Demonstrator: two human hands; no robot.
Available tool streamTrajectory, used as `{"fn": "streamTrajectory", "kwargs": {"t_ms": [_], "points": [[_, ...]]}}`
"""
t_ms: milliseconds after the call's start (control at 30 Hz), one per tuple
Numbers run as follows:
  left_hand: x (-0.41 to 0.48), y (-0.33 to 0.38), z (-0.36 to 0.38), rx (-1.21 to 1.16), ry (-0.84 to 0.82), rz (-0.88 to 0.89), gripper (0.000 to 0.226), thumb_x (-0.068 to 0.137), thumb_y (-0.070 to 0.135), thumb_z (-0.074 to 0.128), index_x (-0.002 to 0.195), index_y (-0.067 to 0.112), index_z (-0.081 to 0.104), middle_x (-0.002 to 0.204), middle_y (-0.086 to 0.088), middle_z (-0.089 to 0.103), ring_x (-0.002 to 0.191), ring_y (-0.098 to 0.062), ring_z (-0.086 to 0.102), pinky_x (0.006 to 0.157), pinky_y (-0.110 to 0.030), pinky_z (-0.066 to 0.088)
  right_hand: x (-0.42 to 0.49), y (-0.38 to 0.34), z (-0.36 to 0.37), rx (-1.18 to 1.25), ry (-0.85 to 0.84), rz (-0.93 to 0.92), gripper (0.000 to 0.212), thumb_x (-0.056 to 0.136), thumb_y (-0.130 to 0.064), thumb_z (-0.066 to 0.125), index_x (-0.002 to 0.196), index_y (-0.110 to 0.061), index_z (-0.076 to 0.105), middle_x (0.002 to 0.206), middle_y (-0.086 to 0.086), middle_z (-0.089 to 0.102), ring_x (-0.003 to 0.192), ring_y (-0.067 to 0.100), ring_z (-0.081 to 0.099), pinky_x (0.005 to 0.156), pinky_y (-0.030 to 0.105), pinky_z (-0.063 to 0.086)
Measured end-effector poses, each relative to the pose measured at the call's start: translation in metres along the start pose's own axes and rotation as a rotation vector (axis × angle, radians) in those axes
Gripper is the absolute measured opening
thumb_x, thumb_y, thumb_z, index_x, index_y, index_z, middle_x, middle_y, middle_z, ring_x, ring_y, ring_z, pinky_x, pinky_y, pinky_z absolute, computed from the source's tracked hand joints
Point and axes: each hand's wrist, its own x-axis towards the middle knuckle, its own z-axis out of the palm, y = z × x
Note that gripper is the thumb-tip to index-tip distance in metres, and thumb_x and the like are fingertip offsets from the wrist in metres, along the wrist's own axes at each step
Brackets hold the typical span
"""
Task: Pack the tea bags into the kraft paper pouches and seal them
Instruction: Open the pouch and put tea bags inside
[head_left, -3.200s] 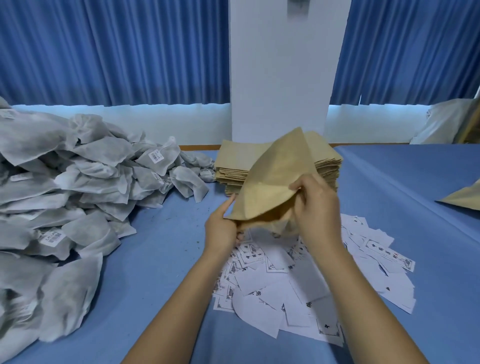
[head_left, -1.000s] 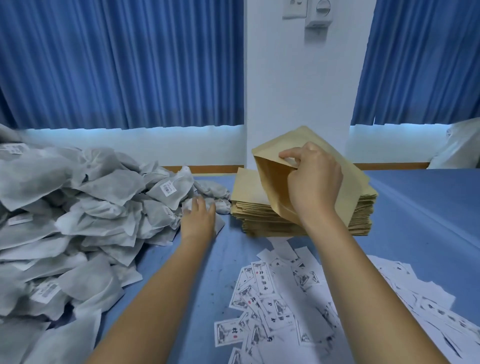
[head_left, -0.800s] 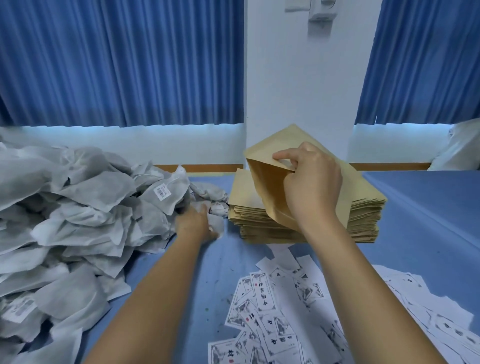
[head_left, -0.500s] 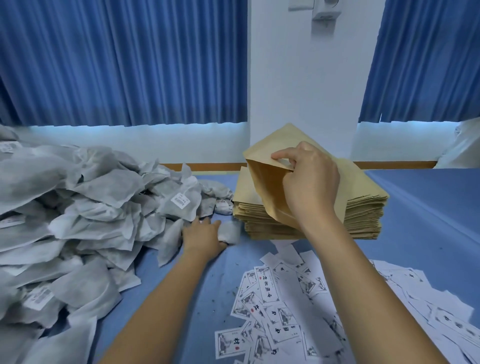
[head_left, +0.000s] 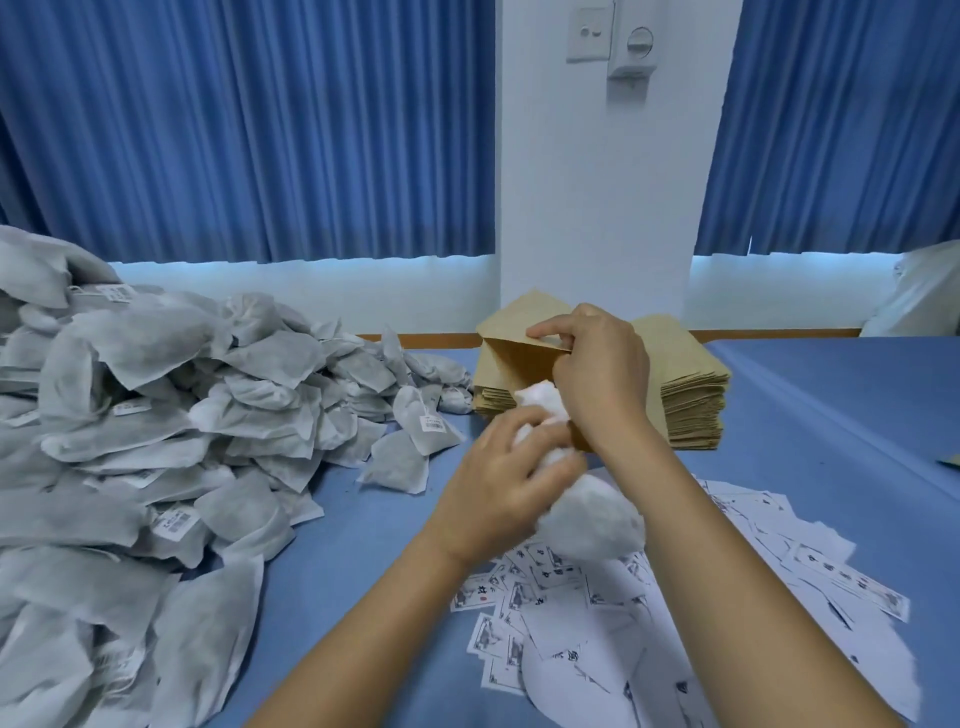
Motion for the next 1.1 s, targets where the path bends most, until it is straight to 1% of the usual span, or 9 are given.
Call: {"fn": "streamTrajectory", "kwargs": {"t_ms": [200, 367, 533, 667, 733, 767, 800, 900, 1100], "points": [[0.037, 0.003, -0.015, 0.105, 0.001, 0.156, 0.013, 0.084, -0.009, 0.057, 0.084, 0.004, 0.058, 0.088, -0.015, 0.066, 0.088, -0.033, 0.06, 0.07, -0.038, 0.044, 0.004, -0.002, -0.023, 0.052, -0.024, 0.009, 0.034, 0.08, -0.002, 0.06, 0.085, -0.031, 0.076, 0.064, -0.013, 0.042, 0.07, 0.01, 0.046, 0.061, 0.024, 0.031], [0.064, -0.002, -0.015, 0.329, -0.573, -0.255, 0.019, 0.07, 0.01, 0.072, 0.085, 0.01, 0.062, 0.082, -0.009, 0.064, 0.074, -0.027, 0.058, 0.058, -0.033, 0.043, 0.002, -0.014, -0.037, 0.108, -0.092, -0.049, 0.049, 0.073, 0.011, 0.045, 0.085, -0.024, 0.077, 0.065, -0.012, 0.044, 0.07, 0.012, 0.044, 0.061, 0.018, 0.027], [0.112, 0.002, -0.008, 0.561, -1.027, -0.439, 0.048, 0.088, 0.045, 0.053, 0.127, 0.021, 0.039, 0.132, -0.004, 0.042, 0.129, -0.022, 0.034, 0.108, -0.034, 0.023, -0.001, -0.028, -0.051, 0.103, -0.123, -0.111, 0.057, 0.07, 0.014, 0.039, 0.079, -0.027, 0.077, 0.067, -0.012, 0.045, 0.067, 0.009, 0.042, 0.056, 0.015, 0.029], [0.137, -0.004, -0.001, 0.469, -1.186, -0.506, 0.032, 0.098, 0.023, 0.046, 0.122, 0.002, 0.045, 0.089, -0.006, 0.044, 0.135, -0.02, 0.035, 0.103, -0.021, 0.032, 0.0, -0.031, -0.067, 0.181, -0.209, -0.074, 0.06, 0.071, 0.013, 0.037, 0.07, -0.033, 0.075, 0.068, -0.011, 0.054, 0.058, 0.009, 0.043, 0.044, 0.007, 0.03], [0.126, -0.013, 0.001, 0.462, -1.183, -0.629, 0.03, 0.104, 0.014, 0.037, 0.124, -0.006, 0.047, 0.075, -0.004, 0.036, 0.134, -0.02, 0.038, 0.1, -0.016, 0.029, -0.004, -0.035, -0.068, 0.233, -0.237, -0.096, 0.059, 0.072, 0.013, 0.038, 0.068, -0.032, 0.075, 0.063, -0.011, 0.052, 0.055, 0.008, 0.041, 0.044, 0.009, 0.029], [0.118, -0.018, 0.001, 0.395, -1.212, -0.677, 0.034, 0.104, 0.017, 0.035, 0.132, -0.001, 0.044, 0.086, -0.01, 0.048, 0.133, -0.021, 0.04, 0.091, -0.043, -0.008, -0.005, -0.037, -0.066, 0.236, -0.234, -0.107, 0.058, 0.072, 0.014, 0.039, 0.067, -0.031, 0.075, 0.061, -0.011, 0.047, 0.053, 0.008, 0.039, 0.043, 0.01, 0.029], [0.115, -0.017, -0.001, 0.384, -1.219, -0.672, 0.037, 0.105, 0.022, 0.035, 0.137, 0.005, 0.043, 0.111, -0.011, 0.058, 0.131, -0.022, 0.042, 0.046, -0.034, 0.026, -0.005, -0.038, -0.063, 0.227, -0.223, -0.113, 0.057, 0.071, 0.015, 0.04, 0.066, -0.031, 0.075, 0.061, -0.011, 0.045, 0.054, 0.008, 0.038, 0.044, 0.011, 0.028], [0.122, -0.003, -0.01, 0.271, -1.116, -0.693, 0.036, 0.104, 0.017, 0.035, 0.136, 0.006, 0.045, 0.141, -0.011, 0.049, 0.127, -0.026, 0.047, 0.077, -0.019, 0.042, 0.0, -0.032, -0.057, 0.173, -0.146, -0.066, 0.053, 0.071, 0.014, 0.041, 0.07, -0.026, 0.076, 0.071, -0.013, 0.05, 0.069, 0.01, 0.046, 0.054, 0.014, 0.031], [0.089, 0.008, -0.023, 0.245, -0.286, -0.329, 0.019, 0.066, -0.008, 0.061, 0.061, 0.01, 0.055, 0.063, -0.011, 0.057, 0.064, -0.029, 0.059, 0.051, -0.028, 0.032, 0.016, -0.019, -0.056, 0.12, 0.029, 0.017, 0.052, 0.073, 0.015, 0.039, 0.077, -0.02, 0.077, 0.093, 0.001, 0.064, 0.09, 0.021, 0.058, 0.069, 0.024, 0.043]]}}
